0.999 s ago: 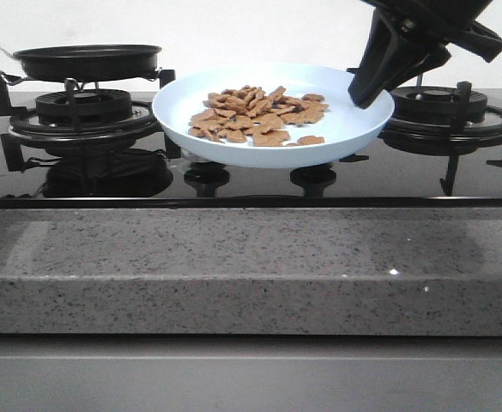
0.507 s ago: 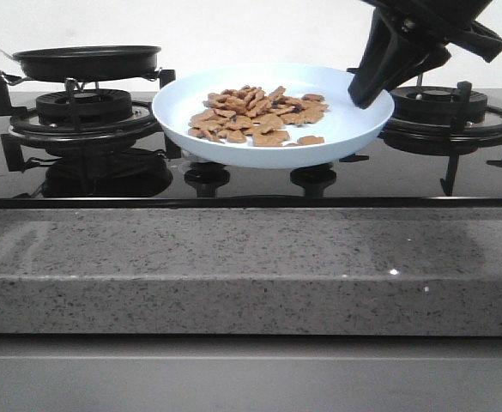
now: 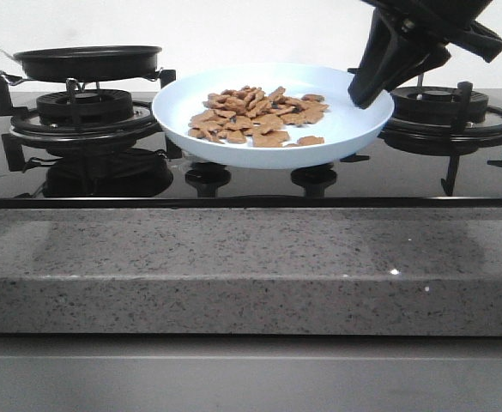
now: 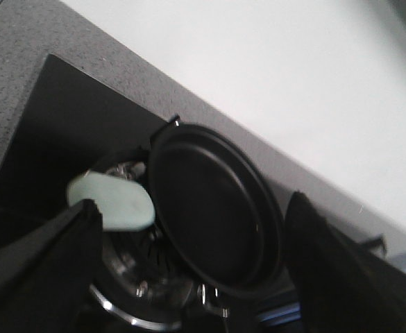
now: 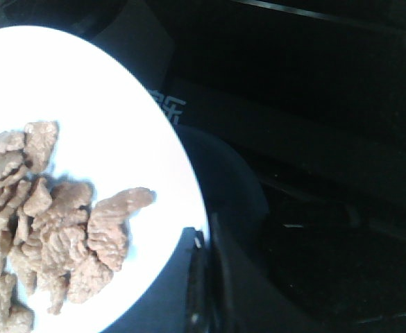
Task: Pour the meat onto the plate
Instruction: 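Lower the empty pan back onto its burner with the left gripper, then lower the plate of meat between the knobs and release with the right gripper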
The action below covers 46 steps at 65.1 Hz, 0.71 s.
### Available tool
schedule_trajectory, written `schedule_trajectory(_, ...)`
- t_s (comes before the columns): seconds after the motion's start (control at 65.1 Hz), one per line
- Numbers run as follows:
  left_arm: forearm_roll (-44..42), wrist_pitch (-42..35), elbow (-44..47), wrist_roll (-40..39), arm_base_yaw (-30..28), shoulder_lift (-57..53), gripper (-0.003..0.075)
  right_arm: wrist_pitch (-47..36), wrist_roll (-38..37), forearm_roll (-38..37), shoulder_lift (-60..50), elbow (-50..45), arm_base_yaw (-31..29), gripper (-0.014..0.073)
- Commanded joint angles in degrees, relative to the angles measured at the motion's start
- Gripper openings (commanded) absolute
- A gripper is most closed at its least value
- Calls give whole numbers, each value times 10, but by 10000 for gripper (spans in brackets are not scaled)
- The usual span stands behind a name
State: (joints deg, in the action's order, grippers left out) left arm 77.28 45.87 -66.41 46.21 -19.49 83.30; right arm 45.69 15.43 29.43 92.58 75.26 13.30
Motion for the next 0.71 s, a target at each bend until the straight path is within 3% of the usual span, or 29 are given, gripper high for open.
schedule_trajectory(0.0, -71, -8, -17, -38, 32, -62, 533, -19, 3, 24, -24, 16, -1, -69)
schedule_trajectory(0.215, -304, -76, 0, -156, 139, -149, 533, -19, 3, 24, -24, 16, -1, -69)
schedule_trajectory(0.538, -797, -59, 27, -524, 295, -257, 533, -19, 3, 24, -24, 16, -1, -69)
schedule_trajectory(0.692, -845, -46, 71, -573, 324, -302, 533, -19, 3, 24, -24, 16, -1, -69)
